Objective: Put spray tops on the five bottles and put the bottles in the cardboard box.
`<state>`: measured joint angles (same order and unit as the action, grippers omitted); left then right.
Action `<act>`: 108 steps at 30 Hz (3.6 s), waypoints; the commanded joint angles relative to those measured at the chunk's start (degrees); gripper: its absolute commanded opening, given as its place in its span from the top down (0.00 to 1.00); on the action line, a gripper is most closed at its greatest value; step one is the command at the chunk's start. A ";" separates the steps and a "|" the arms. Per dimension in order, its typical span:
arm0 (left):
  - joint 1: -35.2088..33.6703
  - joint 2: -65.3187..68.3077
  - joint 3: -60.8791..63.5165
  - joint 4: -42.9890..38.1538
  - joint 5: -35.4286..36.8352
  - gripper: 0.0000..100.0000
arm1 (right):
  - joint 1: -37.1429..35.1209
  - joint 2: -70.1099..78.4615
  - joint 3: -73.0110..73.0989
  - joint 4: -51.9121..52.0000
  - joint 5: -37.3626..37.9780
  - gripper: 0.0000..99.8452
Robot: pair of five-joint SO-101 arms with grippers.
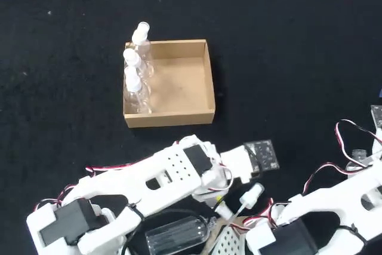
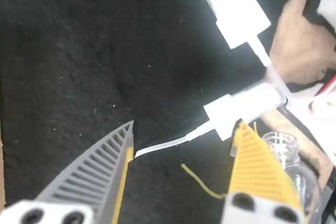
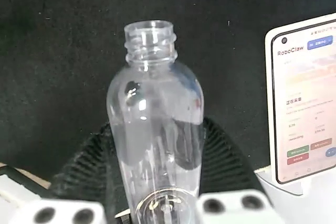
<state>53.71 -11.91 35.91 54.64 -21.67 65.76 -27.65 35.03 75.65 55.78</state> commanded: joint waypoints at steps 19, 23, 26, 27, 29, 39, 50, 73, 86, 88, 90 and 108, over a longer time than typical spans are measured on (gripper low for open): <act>-12.62 -0.53 5.23 -6.95 7.74 0.73 | 0.88 -2.42 -0.75 -1.23 0.53 0.96; -14.20 -0.79 9.45 -8.97 7.38 0.73 | 0.88 -2.42 -0.75 -1.23 0.53 0.96; -16.57 -1.05 11.21 -8.35 4.57 0.73 | 0.88 -2.42 -0.75 -1.23 0.53 0.96; -17.36 -1.05 11.65 -8.35 4.13 0.73 | 0.88 -2.42 -0.75 -1.23 0.53 0.96; -18.51 -1.05 11.91 -7.38 3.60 0.73 | 0.88 -2.42 -0.75 -1.23 0.53 0.96; -15.87 -8.00 4.79 6.51 0.70 0.73 | 0.97 -2.42 -0.75 -1.32 0.62 0.96; -1.54 -8.44 3.65 3.87 -1.85 0.73 | 4.57 -2.42 -0.75 -1.32 4.13 0.96; 5.76 12.40 -9.98 2.55 -1.67 0.73 | 4.84 -2.42 -0.75 -1.23 4.13 0.96; 7.52 12.13 -8.22 0.62 0.79 0.88 | 4.84 -2.42 -0.75 -1.23 4.13 0.96; 7.08 12.13 -9.01 2.90 0.70 0.88 | 4.84 -2.42 -0.75 -1.32 4.13 0.96; 5.93 12.13 -9.98 5.98 0.70 0.88 | 4.84 -2.42 -0.75 -1.32 4.13 0.96; -10.86 12.22 -8.40 11.60 -3.52 0.72 | 4.40 -2.42 -0.75 -0.97 4.13 0.96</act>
<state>45.98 1.10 28.62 65.63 -21.49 69.80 -27.65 35.03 75.65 59.30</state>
